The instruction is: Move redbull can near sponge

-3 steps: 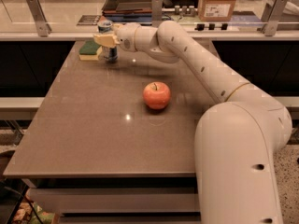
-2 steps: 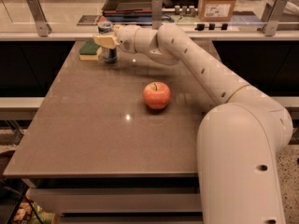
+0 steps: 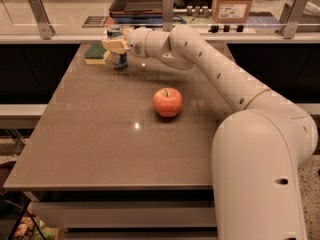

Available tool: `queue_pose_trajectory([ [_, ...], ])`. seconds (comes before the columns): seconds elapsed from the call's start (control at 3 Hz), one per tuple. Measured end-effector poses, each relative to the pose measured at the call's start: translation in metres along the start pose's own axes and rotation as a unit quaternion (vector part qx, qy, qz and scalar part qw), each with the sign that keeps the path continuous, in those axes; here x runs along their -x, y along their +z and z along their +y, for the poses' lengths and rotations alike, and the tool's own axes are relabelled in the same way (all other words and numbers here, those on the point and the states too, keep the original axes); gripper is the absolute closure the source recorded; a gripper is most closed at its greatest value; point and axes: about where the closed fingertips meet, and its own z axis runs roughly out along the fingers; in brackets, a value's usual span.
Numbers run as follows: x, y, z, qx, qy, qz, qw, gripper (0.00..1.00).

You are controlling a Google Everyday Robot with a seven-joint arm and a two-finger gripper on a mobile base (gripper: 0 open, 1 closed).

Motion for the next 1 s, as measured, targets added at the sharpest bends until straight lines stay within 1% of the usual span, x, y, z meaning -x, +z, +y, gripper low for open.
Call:
queue_pose_trajectory([
  [0.33, -0.0002, 0.0027, 0.0020, 0.002, 0.000, 0.000, 1.0000, 0.83],
  [1.0, -0.0005, 0.0081, 0.0061, 0.007, 0.001, -0.001, 1.0000, 0.36],
])
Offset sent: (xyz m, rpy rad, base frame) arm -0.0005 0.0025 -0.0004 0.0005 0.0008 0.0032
